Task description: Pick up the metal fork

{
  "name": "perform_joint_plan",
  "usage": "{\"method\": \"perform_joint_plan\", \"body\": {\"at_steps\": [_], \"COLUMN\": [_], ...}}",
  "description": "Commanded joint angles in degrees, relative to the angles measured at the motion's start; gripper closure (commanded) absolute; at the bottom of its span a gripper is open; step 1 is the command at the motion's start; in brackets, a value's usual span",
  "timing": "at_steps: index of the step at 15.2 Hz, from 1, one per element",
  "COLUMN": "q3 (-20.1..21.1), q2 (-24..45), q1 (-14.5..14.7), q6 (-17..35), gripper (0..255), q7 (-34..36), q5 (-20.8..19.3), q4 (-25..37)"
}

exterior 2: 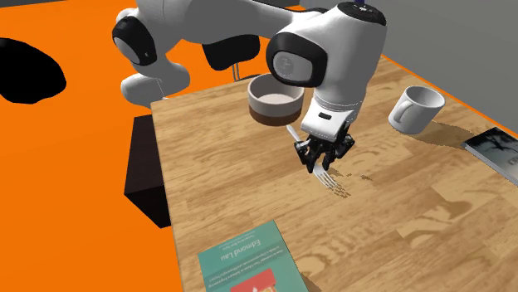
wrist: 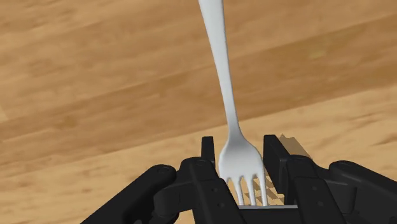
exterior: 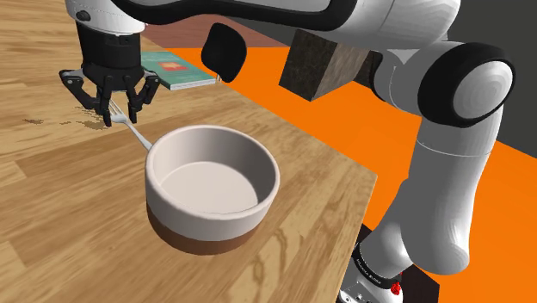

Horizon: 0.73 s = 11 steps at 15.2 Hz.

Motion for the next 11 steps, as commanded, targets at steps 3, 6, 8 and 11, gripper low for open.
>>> {"method": "perform_joint_plan", "body": {"at_steps": [3, 6, 8, 11], "q3": [0.1, 0.1, 0.0, 0.0], "q2": [0.6, 1.2, 1.8, 2.8], "q1": [0.6, 1.2, 1.7, 2.5], "q6": [-3.0, -5.7, -7.5, -10.5], "gripper": [255, 255, 255, 255], "q7": [-0.2, -0.4, -0.5, -0.7], "q5": [-0.1, -0.3, -0.5, -1.0], "q4": [3.3, 6.6, 9.0, 13.1]}}
